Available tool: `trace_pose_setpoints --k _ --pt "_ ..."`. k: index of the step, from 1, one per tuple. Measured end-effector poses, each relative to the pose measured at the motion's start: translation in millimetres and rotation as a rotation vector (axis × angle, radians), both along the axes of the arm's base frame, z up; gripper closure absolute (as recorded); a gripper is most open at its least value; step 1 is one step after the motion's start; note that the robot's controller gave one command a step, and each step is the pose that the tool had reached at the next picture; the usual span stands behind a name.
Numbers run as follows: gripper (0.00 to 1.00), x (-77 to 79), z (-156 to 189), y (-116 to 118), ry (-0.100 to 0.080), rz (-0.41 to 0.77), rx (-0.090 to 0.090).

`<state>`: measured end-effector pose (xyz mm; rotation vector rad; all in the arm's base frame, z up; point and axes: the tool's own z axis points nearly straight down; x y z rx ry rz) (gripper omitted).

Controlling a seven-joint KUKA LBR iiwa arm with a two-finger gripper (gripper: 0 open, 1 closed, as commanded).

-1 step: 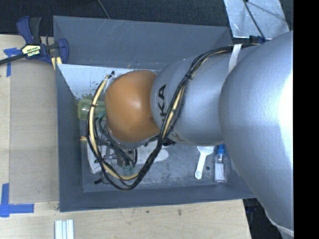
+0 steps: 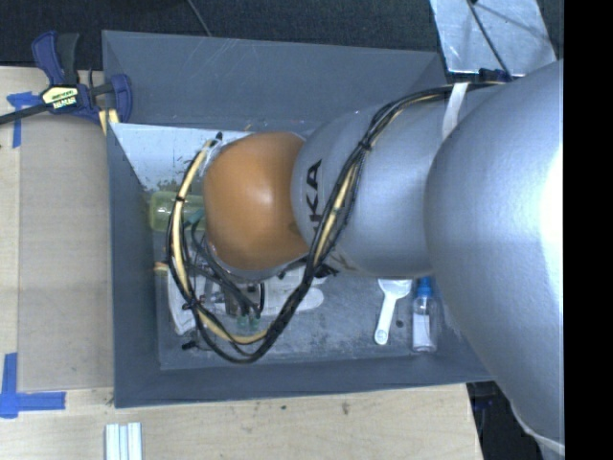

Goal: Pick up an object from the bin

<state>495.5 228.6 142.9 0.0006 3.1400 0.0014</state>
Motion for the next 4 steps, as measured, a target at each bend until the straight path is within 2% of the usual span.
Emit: trace_pose_setpoints --k 1,2,3,4 --pt "0.0 11.9 -41.2 -9.6 -0.004 -0.059 0.002" --pt "0.0 13.8 -68.3 -6.6 -0.016 -0.078 0.005" --pt "0.0 6.9 -67.1 -5.3 -0.016 -0.104 0.006" --pt "0.0 7.6 -27.1 -6.2 0.005 -0.134 -0.002"
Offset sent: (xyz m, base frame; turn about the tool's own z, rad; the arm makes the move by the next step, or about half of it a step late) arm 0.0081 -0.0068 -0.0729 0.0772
